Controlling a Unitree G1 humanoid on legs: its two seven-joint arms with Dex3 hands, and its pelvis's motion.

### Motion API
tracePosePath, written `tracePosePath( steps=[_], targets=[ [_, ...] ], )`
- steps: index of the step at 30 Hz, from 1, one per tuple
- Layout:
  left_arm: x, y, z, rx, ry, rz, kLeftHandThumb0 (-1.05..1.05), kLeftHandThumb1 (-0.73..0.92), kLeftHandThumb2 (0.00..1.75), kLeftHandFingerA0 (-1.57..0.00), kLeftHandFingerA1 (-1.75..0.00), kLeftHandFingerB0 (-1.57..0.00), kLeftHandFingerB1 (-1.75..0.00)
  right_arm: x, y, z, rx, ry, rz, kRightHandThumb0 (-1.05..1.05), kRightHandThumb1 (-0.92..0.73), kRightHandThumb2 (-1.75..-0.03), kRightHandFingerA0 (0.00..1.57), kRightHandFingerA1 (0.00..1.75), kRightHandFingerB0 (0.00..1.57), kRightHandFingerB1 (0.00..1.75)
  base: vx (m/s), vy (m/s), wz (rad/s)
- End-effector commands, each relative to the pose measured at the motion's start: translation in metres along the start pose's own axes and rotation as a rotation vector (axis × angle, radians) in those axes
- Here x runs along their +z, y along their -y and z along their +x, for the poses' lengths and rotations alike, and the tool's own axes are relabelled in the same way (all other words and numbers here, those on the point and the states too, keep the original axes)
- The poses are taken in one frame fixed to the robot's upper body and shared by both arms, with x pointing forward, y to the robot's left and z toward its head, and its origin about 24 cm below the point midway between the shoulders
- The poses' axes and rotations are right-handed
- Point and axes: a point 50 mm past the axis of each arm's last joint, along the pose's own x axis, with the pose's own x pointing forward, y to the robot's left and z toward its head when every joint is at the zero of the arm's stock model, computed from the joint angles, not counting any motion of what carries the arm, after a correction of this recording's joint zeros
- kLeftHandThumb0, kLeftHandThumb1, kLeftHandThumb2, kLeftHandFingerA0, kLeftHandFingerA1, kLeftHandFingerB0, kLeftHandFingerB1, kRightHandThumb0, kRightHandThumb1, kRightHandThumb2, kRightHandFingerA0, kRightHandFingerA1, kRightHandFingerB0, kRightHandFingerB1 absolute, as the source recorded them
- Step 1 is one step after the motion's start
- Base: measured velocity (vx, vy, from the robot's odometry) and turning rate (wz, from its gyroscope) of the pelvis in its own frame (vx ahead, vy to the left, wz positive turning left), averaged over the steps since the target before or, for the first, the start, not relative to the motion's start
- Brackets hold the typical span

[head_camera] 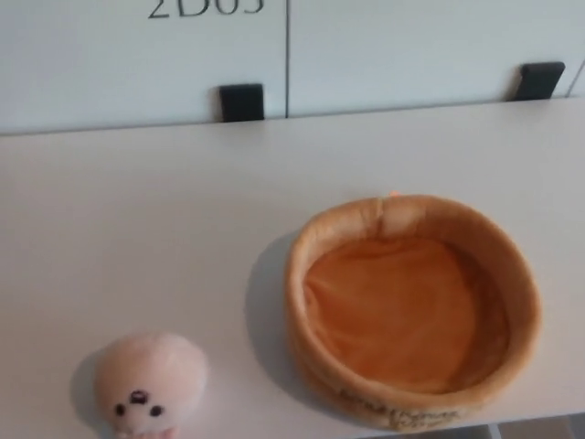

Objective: The robot walks towards a table in front, picks a dumpling toy with left hand and puts it in an orange round plate

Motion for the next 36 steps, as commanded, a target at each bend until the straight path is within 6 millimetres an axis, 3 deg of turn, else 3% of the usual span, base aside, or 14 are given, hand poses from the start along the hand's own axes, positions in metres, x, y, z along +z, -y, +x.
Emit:
tracePosePath(
  steps=[1,4,5,7,8,22,23,24,25,29,30,34,35,36],
  targets=[
    [-0.0014,-0.0038,-0.0004,0.001,-0.008,0.01,-0.41,0.5,0.77,-0.6,-0.62,-0.34,-0.47,-0.003,0.0057,-0.001,-0.021,-0.006,0.013,-0.29,-0.62,-0.59,0.7,0.44,0.52,0.37,0.1,-0.11,0.24],
    [-0.0008,-0.0037,-0.0003,0.0,-0.004,0.003,-0.42,0.51,0.77,-0.59,-0.62,-0.34,-0.47,-0.003,0.0058,-0.0009,-0.022,-0.012,-0.008,-0.3,-0.63,-0.6,0.7,0.44,0.52,0.37,0.07,-0.111,0.01],
    [0.0002,-0.0048,0.0001,-0.002,-0.003,0.0,-0.33,0.63,0.59,-0.61,-0.5,-0.39,-0.36,-0.0018,0.0062,-0.0006,-0.023,-0.007,-0.007,-0.3,-0.63,-0.6,0.69,0.43,0.52,0.37,-0.02,-0.108,-0.05],
    [0.0005,-0.005,0.0003,0.002,-0.003,-0.006,-0.37,0.51,0.78,-0.57,-0.63,-0.33,-0.47,-0.0009,0.0062,-0.0005,-0.024,-0.003,-0.001,-0.3,-0.64,-0.6,0.69,0.43,0.53,0.37,-0.04,-0.017,-0.04],
    [0.0003,-0.0046,0.0004,0.004,-0.006,-0.011,-0.29,0.62,0.58,-0.63,-0.57,-0.4,-0.36,-0.0008,0.0062,-0.0005,-0.024,-0.002,-0.005,-0.31,-0.64,-0.6,0.69,0.43,0.52,0.37,-0.09,-0.012,-0.11],
    [0.0033,-0.0074,0.0021,0.011,-0.007,0.024,-0.33,0.63,0.59,-0.61,-0.5,-0.41,-0.36,0.0013,0.0065,0.0003,-0.016,-0.006,-0.002,-0.31,-0.62,-0.59,0.67,0.42,0.51,0.36,-0.12,0.083,0.02],
    [0.0033,-0.0074,0.002,0.011,-0.006,0.027,-0.42,0.52,0.8,-0.56,-0.59,-0.34,-0.47,0.0014,0.0065,0.0004,-0.017,-0.006,-0.006,-0.31,-0.62,-0.59,0.69,0.43,0.52,0.37,-0.14,-0.067,0.02],
    [0.0033,-0.0074,0.002,0.01,-0.004,0.024,-0.42,0.52,0.8,-0.56,-0.59,-0.34,-0.47,0.0016,0.0064,0.0004,-0.021,-0.005,-0.003,-0.31,-0.62,-0.59,0.69,0.43,0.52,0.37,-0.17,-0.107,0.0],
    [0.0033,-0.0074,0.002,0.012,-0.004,0.033,-0.34,0.63,0.59,-0.61,-0.48,-0.41,-0.36,0.0016,0.0063,0.0004,-0.024,-0.005,-0.008,-0.31,-0.63,-0.6,0.7,0.43,0.52,0.37,-0.14,-0.161,0.01],
    [0.0036,-0.0073,0.0019,0.014,0.0,0.024,-0.35,0.63,0.59,-0.6,-0.47,-0.42,-0.36,0.0015,0.0062,0.0002,-0.026,0.0,-0.01,-0.32,-0.64,-0.6,0.68,0.43,0.52,0.37,-0.18,-0.267,0.2],
    [0.004,-0.0084,0.0019,0.017,0.002,0.029,-0.43,0.52,0.79,-0.54,-0.57,-0.35,-0.47,0.0012,0.0056,0.0001,-0.025,0.002,-0.005,-0.32,-0.64,-0.6,0.69,0.43,0.52,0.37,-0.19,-0.42,-0.02],
    [0.0046,-0.009,0.0023,0.017,0.001,0.029,-0.34,0.63,0.59,-0.6,-0.48,-0.41,-0.36,0.0001,0.0046,-0.0001,-0.02,-0.003,0.021,-0.31,-0.63,-0.59,0.66,0.42,0.52,0.37,-0.03,-0.104,0.0],
    [0.0048,-0.0089,0.0021,0.015,0.006,0.032,-0.45,0.51,0.79,-0.53,-0.57,-0.34,-0.47,-0.0002,0.0043,0.0,-0.019,-0.006,0.01,-0.32,-0.64,-0.6,0.67,0.42,0.52,0.37,0.0,0.0,0.0],
    [0.0048,-0.0088,0.002,0.014,0.008,0.033,-0.45,0.51,0.79,-0.53,-0.57,-0.34,-0.47,-0.0002,0.0043,0.0,-0.019,-0.008,0.004,-0.32,-0.64,-0.6,0.67,0.42,0.52,0.37,0.0,0.0,0.0]
  ],
)
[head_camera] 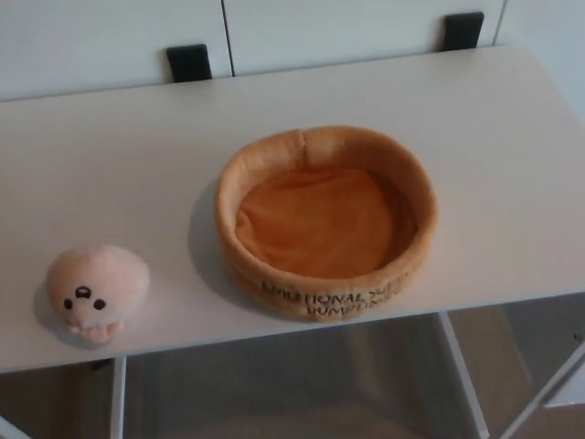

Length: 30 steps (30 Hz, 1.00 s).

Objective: The robot walks towards a table in front, picks a dumpling toy with left hand and puts it in an orange round plate

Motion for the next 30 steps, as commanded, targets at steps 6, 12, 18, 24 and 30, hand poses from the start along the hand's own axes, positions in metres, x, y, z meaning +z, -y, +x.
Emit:
tracePosePath(
  steps=[6,12,18,24,30],
  targets=[
    [-0.002,-0.0089,-0.0006,0.014,-0.013,0.025,-0.32,0.64,0.6,-0.61,-0.49,-0.4,-0.37,0.0018,0.0001,0.0003,-0.006,0.008,-0.006,-0.32,-0.64,-0.6,0.68,0.42,0.53,0.37,-0.02,0.124,-0.06],
    [-0.0014,-0.01,-0.0004,0.015,-0.012,0.03,-0.34,0.65,0.59,-0.59,-0.49,-0.4,-0.36,0.0018,0.0001,0.0005,-0.003,0.001,-0.002,-0.31,-0.63,-0.59,0.67,0.42,0.51,0.37,0.0,0.2,0.02],
    [-0.0031,-0.0091,-0.0014,0.018,-0.011,0.034,-0.32,0.65,0.59,-0.61,-0.5,-0.41,-0.37,0.0009,-0.0006,0.0001,-0.007,0.005,0.008,-0.31,-0.63,-0.6,0.69,0.43,0.52,0.37,-0.02,-0.028,0.04],
    [-0.0035,-0.0087,-0.0016,0.017,-0.011,0.013,-0.33,0.64,0.59,-0.6,-0.49,-0.41,-0.36,0.0008,-0.0002,-0.0001,-0.005,0.008,0.0,-0.32,-0.65,-0.6,0.69,0.43,0.51,0.37,-0.02,-0.087,0.03],
    [-0.004,-0.0087,-0.0017,0.013,-0.013,0.018,-0.33,0.65,0.59,-0.6,-0.49,-0.41,-0.36,0.0001,-0.0006,-0.0004,0.002,0.011,-0.003,-0.31,-0.66,-0.6,0.69,0.44,0.51,0.37,0.0,0.0,0.0]
  ],
)
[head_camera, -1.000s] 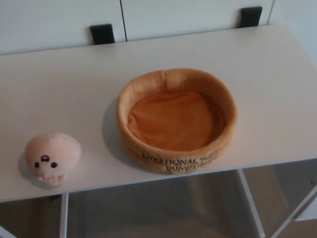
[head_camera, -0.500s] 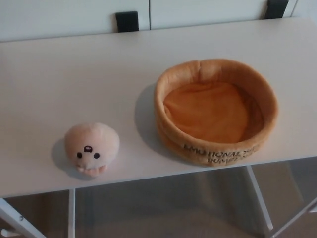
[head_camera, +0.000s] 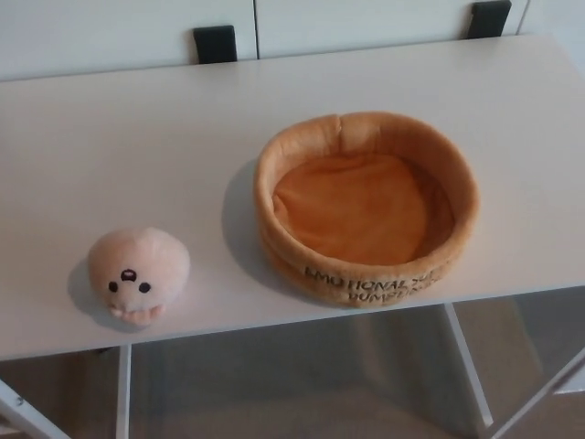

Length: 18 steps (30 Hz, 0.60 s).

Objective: The robot walks towards a table in front, picks a dumpling toy with left hand and puts it in an orange round plate

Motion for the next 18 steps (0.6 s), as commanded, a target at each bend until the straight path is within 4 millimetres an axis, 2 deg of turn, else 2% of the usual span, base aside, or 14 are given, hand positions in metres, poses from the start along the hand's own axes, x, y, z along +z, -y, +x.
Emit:
tracePosePath(
  steps=[1,2,3,4,5,10,11,12,13,14,15,16,17,18],
  targets=[
    [-0.005,-0.003,-0.002,0.001,-0.017,0.011,-0.33,0.65,0.59,-0.6,-0.49,-0.41,-0.36,-0.001,0.004,-0.001,-0.008,0.002,-0.005,-0.31,-0.66,-0.6,0.69,0.44,0.51,0.37,0.0,0.0,0.0],
    [-0.003,-0.004,-0.001,0.002,-0.013,0.001,-0.38,0.52,0.78,-0.57,-0.62,-0.34,-0.47,-0.001,0.004,0.0,-0.011,-0.001,0.002,-0.32,-0.64,-0.6,0.69,0.43,0.52,0.37,0.0,0.0,0.0],
    [-0.003,-0.004,-0.001,0.003,-0.011,-0.002,-0.38,0.52,0.78,-0.57,-0.62,-0.34,-0.47,-0.001,0.004,0.0,-0.012,-0.002,0.004,-0.32,-0.64,-0.6,0.69,0.43,0.52,0.37,0.0,0.0,0.0],
    [-0.002,-0.005,0.0,0.002,-0.012,0.015,-0.33,0.66,0.6,-0.6,-0.5,-0.39,-0.35,0.0,0.004,0.0,-0.013,-0.001,0.005,-0.32,-0.64,-0.6,0.69,0.43,0.52,0.37,0.0,0.0,0.0],
    [-0.001,-0.007,0.0,0.012,-0.012,0.016,-0.33,0.65,0.58,-0.67,-0.63,-0.39,-0.34,0.0,0.004,0.0,-0.015,-0.003,0.004,-0.32,-0.65,-0.6,0.71,0.43,0.52,0.37,0.0,0.0,0.0],
    [-0.001,-0.007,0.0,0.016,-0.011,0.014,-0.33,0.65,0.58,-0.67,-0.63,-0.39,-0.34,0.0,0.004,0.0,-0.016,-0.004,0.003,-0.32,-0.65,-0.6,0.71,0.43,0.52,0.37,0.0,0.0,0.0],
    [0.001,-0.017,-0.002,0.043,0.033,-0.039,-0.2,0.44,0.91,-0.61,-0.82,-0.11,-0.48,-0.001,0.003,0.0,-0.013,-0.007,0.001,-0.32,-0.65,-0.6,0.67,0.42,0.51,0.37,0.0,0.0,0.0],
    [0.004,-0.034,-0.007,0.086,0.105,-0.109,-0.2,0.44,0.91,-0.61,-0.82,-0.11,-0.48,-0.003,0.003,-0.001,-0.008,-0.012,-0.002,-0.32,-0.65,-0.6,0.67,0.42,0.51,0.37,0.0,0.0,0.0],
    [0.004,-0.034,-0.007,0.085,0.106,-0.11,-0.2,0.44,0.91,-0.61,-0.82,-0.11,-0.48,-0.003,0.003,-0.001,-0.008,-0.012,-0.002,-0.32,-0.65,-0.6,0.67,0.42,0.51,0.37,0.0,0.0,0.0],
    [0.017,-0.046,-0.018,0.159,0.236,-0.124,-0.33,0.52,0.56,-0.26,-0.35,-0.2,-0.28,-0.002,0.005,-0.001,-0.011,-0.007,0.006,-0.31,-0.64,-0.6,0.69,0.43,0.5,0.37,0.0,0.0,0.0],
    [0.035,-0.063,-0.04,0.245,0.4,-0.126,-0.33,0.52,0.56,-0.26,-0.35,-0.2,-0.28,0.0,0.009,0.0,-0.015,-0.001,0.017,-0.31,-0.64,-0.6,0.69,0.43,0.5,0.37,0.0,0.0,0.0],
    [0.042,-0.069,-0.06,0.29,0.499,-0.119,-0.39,0.43,0.62,-0.21,-0.38,-0.19,-0.34,0.0,0.009,0.0,-0.015,-0.003,0.017,-0.33,-0.63,-0.59,0.67,0.42,0.49,0.36,0.0,0.0,0.0],
    [0.047,-0.073,-0.081,0.326,0.582,-0.104,-0.39,0.43,0.62,-0.21,-0.38,-0.19,-0.34,-0.001,0.009,0.0,-0.014,-0.007,0.016,-0.33,-0.63,-0.59,0.67,0.42,0.49,0.36,0.0,0.0,0.0],
    [0.047,-0.076,-0.09,0.331,0.625,-0.104,-0.2,0.37,0.89,-0.1,-0.52,-0.08,-0.51,-0.002,0.008,-0.001,-0.013,-0.008,0.015,-0.32,-0.64,-0.59,0.66,0.42,0.49,0.36,0.0,0.0,0.0]
  ],
)
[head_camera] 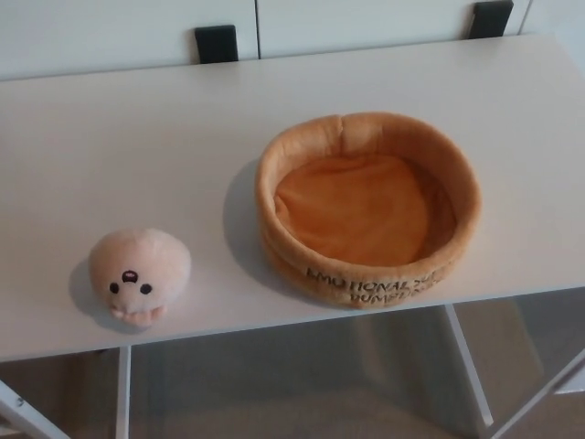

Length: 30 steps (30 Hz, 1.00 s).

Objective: The robot walks towards a table in front, picks a dumpling toy with left hand and puts it in an orange round plate

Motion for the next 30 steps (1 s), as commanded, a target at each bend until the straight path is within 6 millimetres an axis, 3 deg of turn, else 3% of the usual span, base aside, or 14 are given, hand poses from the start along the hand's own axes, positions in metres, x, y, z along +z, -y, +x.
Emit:
tracePosePath(
  steps=[1,4,7,9,10,11,14,15,16,21,22,23,29,30],
  targets=[
    [0.048,-0.058,-0.078,0.208,0.524,-0.046,-0.2,0.37,0.89,-0.1,-0.52,-0.08,-0.51,-0.002,0.008,-0.001,-0.012,-0.008,0.013,-0.32,-0.64,-0.59,0.66,0.42,0.49,0.36,0.0,0.0,0.0],
    [0.054,-0.083,-0.129,0.228,0.669,-0.037,-0.21,0.39,0.88,-0.01,-0.49,0.0,-0.48,-0.004,0.008,-0.001,-0.014,-0.013,0.0,-0.33,-0.64,-0.6,0.66,0.42,0.48,0.36,0.0,0.0,0.0],
    [0.056,-0.084,-0.134,0.228,0.67,-0.041,-0.21,0.39,0.88,-0.01,-0.49,0.0,-0.48,-0.004,0.008,-0.001,-0.014,-0.013,-0.001,-0.33,-0.64,-0.6,0.66,0.42,0.48,0.36,0.0,0.0,0.0],
    [0.076,-0.121,-0.172,0.368,0.79,0.006,-0.2,0.39,0.87,0.0,-0.48,0.0,-0.49,-0.006,0.008,-0.002,-0.022,-0.016,0.015,-0.29,-0.64,-0.59,0.67,0.43,0.49,0.36,0.0,0.0,0.0],
    [0.082,-0.132,-0.182,0.42,0.831,0.034,-0.2,0.39,0.88,0.0,-0.48,0.0,-0.49,-0.006,0.008,-0.002,-0.024,-0.014,0.015,-0.29,-0.64,-0.59,0.67,0.43,0.48,0.36,0.0,0.0,0.0],
    [0.088,-0.141,-0.188,0.466,0.866,0.06,-0.2,0.39,0.88,0.0,-0.48,0.0,-0.49,-0.007,0.009,-0.002,-0.025,-0.012,0.012,-0.29,-0.64,-0.59,0.67,0.43,0.48,0.36,0.0,0.0,0.0],
    [0.091,-0.142,-0.191,0.471,0.868,0.061,-0.2,0.39,0.88,0.0,-0.48,0.0,-0.49,-0.007,0.009,-0.002,-0.026,-0.012,0.012,-0.29,-0.64,-0.59,0.67,0.43,0.48,0.36,0.0,0.0,0.0],
    [0.114,-0.163,-0.207,0.553,0.926,0.128,-0.27,0.45,0.54,-0.11,-0.26,-0.07,-0.27,-0.01,0.009,-0.003,-0.03,-0.027,0.009,-0.3,-0.63,-0.59,0.69,0.44,0.49,0.36,0.0,0.0,0.0],
    [0.129,-0.173,-0.217,0.594,0.971,0.157,-0.24,0.43,0.55,-0.09,-0.24,-0.08,-0.24,-0.011,0.009,-0.003,-0.03,-0.031,0.005,-0.3,-0.63,-0.59,0.68,0.43,0.49,0.36,0.0,0.0,0.0],
    [0.137,-0.175,-0.222,0.596,0.995,0.152,-0.24,0.43,0.55,-0.09,-0.24,-0.08,-0.24,-0.011,0.01,-0.003,-0.031,-0.028,0.003,-0.3,-0.63,-0.59,0.68,0.43,0.49,0.36,0.0,0.0,0.0],
    [0.174,-0.183,-0.226,0.599,1.075,0.226,-0.29,0.38,0.55,-0.08,-0.23,-0.09,-0.27,-0.01,0.011,-0.003,-0.037,-0.028,0.016,-0.3,-0.64,-0.6,0.69,0.44,0.5,0.37,0.0,0.0,0.0],
    [0.193,-0.186,-0.23,0.597,1.105,0.265,-0.31,0.31,0.6,-0.06,-0.23,-0.08,-0.28,-0.01,0.011,-0.003,-0.039,-0.027,0.015,-0.31,-0.66,-0.6,0.69,0.43,0.5,0.37,0.0,0.0,0.0],
    [0.231,-0.18,-0.218,0.508,1.068,0.353,-0.26,0.29,0.62,-0.02,-0.19,-0.05,-0.26,-0.008,0.01,-0.003,-0.036,-0.02,-0.004,-0.32,-0.64,-0.6,0.68,0.43,0.49,0.36,0.0,0.0,0.0],
    [0.234,-0.179,-0.214,0.497,1.067,0.355,-0.27,0.36,0.52,0.0,-0.23,-0.06,-0.26,-0.008,0.01,-0.003,-0.034,-0.018,-0.008,-0.32,-0.63,-0.6,0.68,0.44,0.48,0.36,0.0,0.0,0.0]
  ],
)
